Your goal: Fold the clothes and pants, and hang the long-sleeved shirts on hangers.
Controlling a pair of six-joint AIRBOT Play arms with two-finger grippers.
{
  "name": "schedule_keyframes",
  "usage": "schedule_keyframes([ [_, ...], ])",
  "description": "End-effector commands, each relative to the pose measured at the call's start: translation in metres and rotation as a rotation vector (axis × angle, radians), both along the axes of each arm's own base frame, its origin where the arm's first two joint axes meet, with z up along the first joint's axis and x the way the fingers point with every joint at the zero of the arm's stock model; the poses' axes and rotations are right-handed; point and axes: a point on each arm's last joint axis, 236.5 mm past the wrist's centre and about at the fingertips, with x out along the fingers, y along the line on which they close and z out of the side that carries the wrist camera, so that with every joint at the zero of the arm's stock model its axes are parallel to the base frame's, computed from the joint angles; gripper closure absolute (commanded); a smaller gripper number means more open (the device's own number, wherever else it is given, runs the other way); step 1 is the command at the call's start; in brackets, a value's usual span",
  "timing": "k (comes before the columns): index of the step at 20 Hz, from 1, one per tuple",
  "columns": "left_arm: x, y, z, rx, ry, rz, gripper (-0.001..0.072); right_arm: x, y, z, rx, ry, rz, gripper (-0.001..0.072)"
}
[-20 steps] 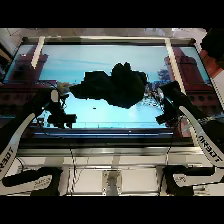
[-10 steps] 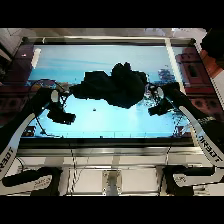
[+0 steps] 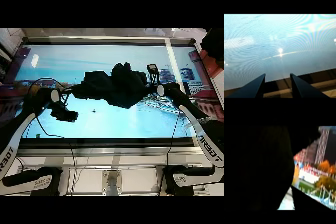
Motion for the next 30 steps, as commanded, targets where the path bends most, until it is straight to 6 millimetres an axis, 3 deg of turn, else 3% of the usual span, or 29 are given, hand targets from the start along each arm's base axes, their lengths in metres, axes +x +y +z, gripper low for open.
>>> schedule_keyframes([
  [1, 0.008, -0.004, -0.005, -0.016, -0.022, 0.007, 0.0345, 0.054, 0.013, 0.055, 0.056, -0.235, 0.001, 0.0175],
  [3, 0.006, -0.004, -0.011, -0.012, -0.001, 0.007, 0.0345, 0.074, 0.017, 0.052, 0.051, -0.212, 0.0, 0.0148],
  [5, 0.004, -0.004, -0.017, -0.008, 0.018, 0.007, 0.0345, 0.084, 0.02, 0.027, 0.031, -0.117, -0.001, 0.0148],
  [9, -0.007, -0.002, -0.02, 0.002, 0.072, 0.003, 0.0345, 0.072, 0.021, -0.036, 0.002, 0.121, -0.006, 0.0152],
  [11, -0.008, -0.003, -0.02, -0.003, 0.076, 0.004, 0.0345, 0.06, 0.034, -0.054, 0.039, 0.193, 0.026, 0.0164],
  [14, -0.011, -0.022, -0.017, -0.084, 0.093, 0.038, 0.035, 0.045, 0.077, -0.052, 0.111, 0.211, 0.212, 0.0439],
  [15, -0.012, -0.029, -0.016, -0.11, 0.098, 0.048, 0.0352, 0.041, 0.088, -0.051, 0.136, 0.217, 0.238, 0.0602],
  [16, -0.013, -0.033, -0.015, -0.129, 0.106, 0.055, 0.0352, 0.037, 0.094, -0.05, 0.148, 0.228, 0.245, 0.0689],
  [19, -0.018, -0.045, -0.011, -0.18, 0.134, 0.074, 0.0352, 0.014, 0.105, -0.033, 0.141, 0.274, 0.298, 0.0691],
  [21, -0.019, -0.057, -0.007, -0.233, 0.136, 0.059, 0.0351, -0.014, 0.105, -0.003, 0.112, 0.318, 0.356, 0.0691],
  [25, -0.01, -0.088, 0.016, -0.381, 0.069, 0.022, 0.0351, -0.088, 0.093, 0.057, -0.011, 0.299, 0.428, 0.0691],
  [27, -0.004, -0.096, 0.033, -0.43, 0.004, -0.014, 0.0351, -0.134, 0.074, 0.065, -0.017, 0.301, 0.375, 0.0691],
  [30, -0.001, -0.1, 0.054, -0.456, -0.059, -0.033, 0.0351, -0.214, 0.041, 0.055, 0.025, 0.332, 0.285, 0.069],
])
